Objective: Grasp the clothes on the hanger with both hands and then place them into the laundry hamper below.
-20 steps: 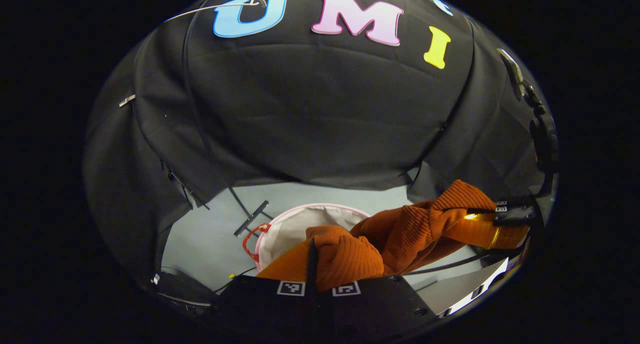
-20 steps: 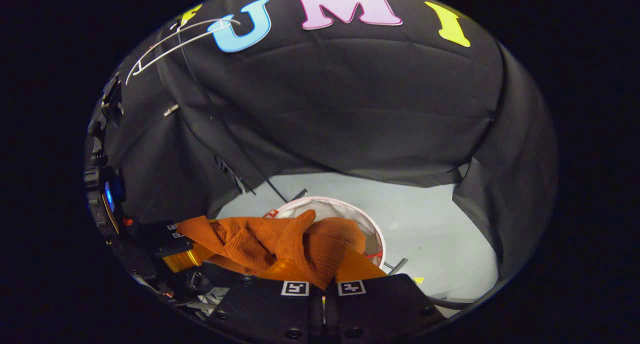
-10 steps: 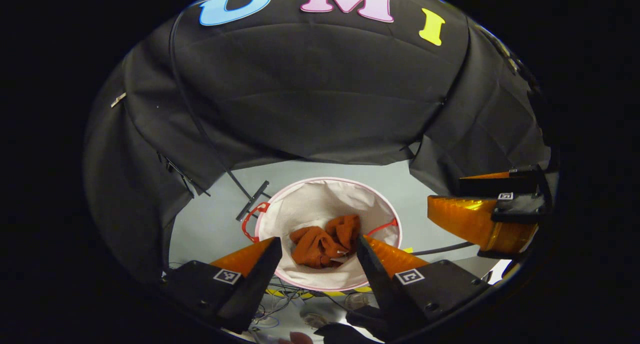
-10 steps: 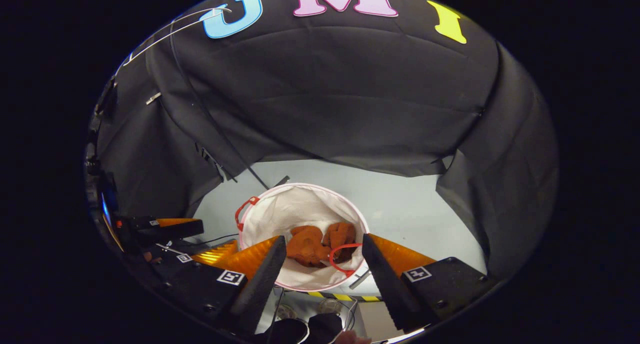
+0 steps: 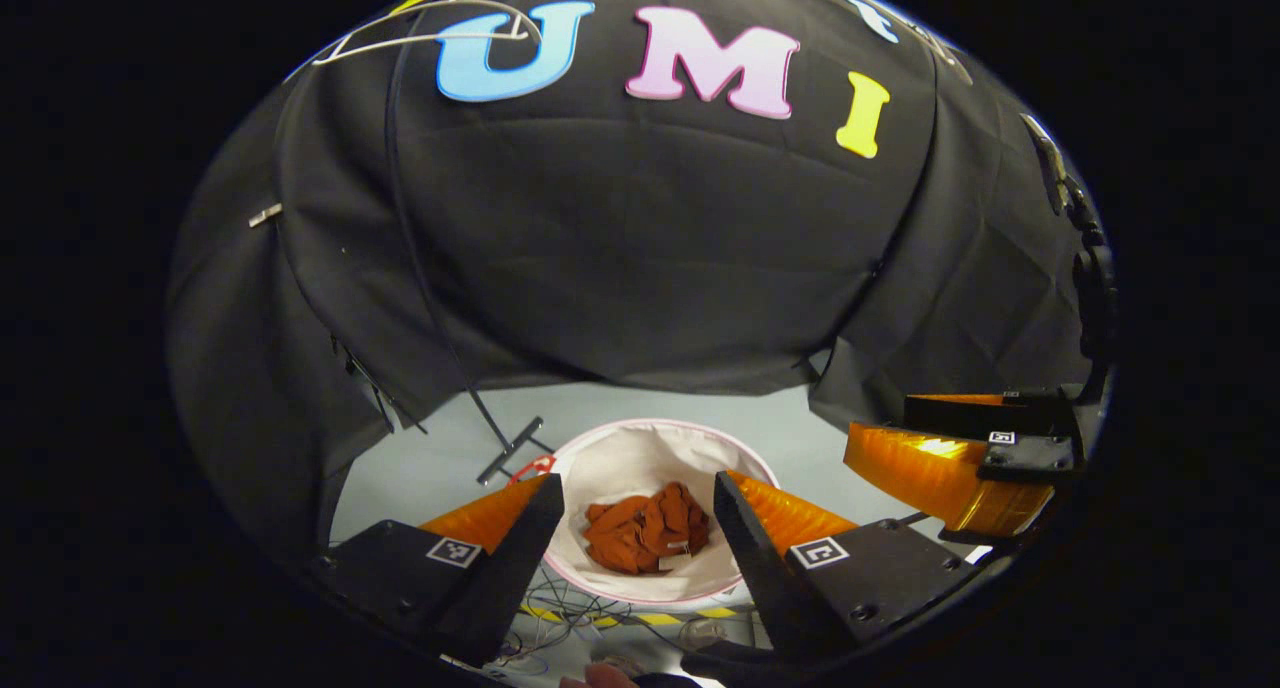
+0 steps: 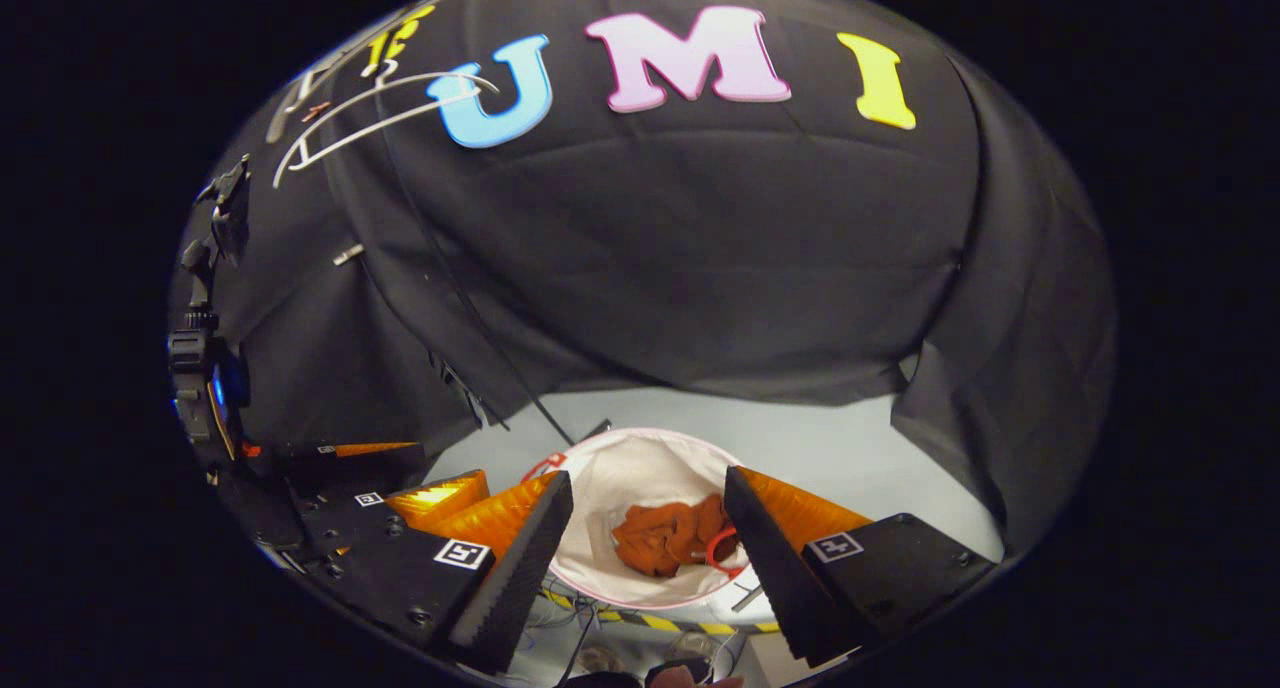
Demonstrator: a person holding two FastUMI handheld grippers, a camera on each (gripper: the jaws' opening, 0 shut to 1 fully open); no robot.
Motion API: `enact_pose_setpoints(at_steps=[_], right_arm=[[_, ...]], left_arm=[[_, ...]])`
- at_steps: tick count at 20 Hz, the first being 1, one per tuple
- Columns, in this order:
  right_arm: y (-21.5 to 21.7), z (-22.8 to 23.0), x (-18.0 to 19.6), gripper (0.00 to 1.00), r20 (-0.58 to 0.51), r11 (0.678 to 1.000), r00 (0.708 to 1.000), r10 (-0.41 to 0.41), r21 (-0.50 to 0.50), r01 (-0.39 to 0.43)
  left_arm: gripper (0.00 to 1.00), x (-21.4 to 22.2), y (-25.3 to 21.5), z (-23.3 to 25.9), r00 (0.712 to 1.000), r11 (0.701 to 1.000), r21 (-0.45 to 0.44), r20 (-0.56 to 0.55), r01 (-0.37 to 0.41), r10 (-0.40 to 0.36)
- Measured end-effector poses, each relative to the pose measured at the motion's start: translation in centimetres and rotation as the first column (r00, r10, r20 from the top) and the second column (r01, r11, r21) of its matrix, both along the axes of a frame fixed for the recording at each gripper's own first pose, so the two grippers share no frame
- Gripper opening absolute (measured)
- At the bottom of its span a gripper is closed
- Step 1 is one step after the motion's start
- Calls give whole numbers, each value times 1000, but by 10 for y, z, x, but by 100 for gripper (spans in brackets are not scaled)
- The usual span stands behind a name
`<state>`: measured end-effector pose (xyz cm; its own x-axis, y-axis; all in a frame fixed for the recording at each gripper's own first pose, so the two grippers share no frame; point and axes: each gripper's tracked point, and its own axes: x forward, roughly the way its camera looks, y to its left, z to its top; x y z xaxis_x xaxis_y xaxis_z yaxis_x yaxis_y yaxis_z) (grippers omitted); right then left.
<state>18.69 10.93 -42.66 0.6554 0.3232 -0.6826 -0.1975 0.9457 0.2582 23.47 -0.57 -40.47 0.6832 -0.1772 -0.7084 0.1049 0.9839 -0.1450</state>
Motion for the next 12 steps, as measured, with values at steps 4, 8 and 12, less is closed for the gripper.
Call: enact_pose_setpoints(at_steps=[4,8,12], right_arm=[[8,61,-11,99,95,998,994,-53,41,50],[0,131,-16,99,265,993,957,-119,13,120],[-4,206,-29,99,382,986,909,-164,37,162]], left_arm=[[96,-16,26,61,990,999,-6,134,-33,34],[96,-34,46,141,959,998,-40,277,-55,64],[96,-61,68,213,903,996,-46,420,-74,87]])
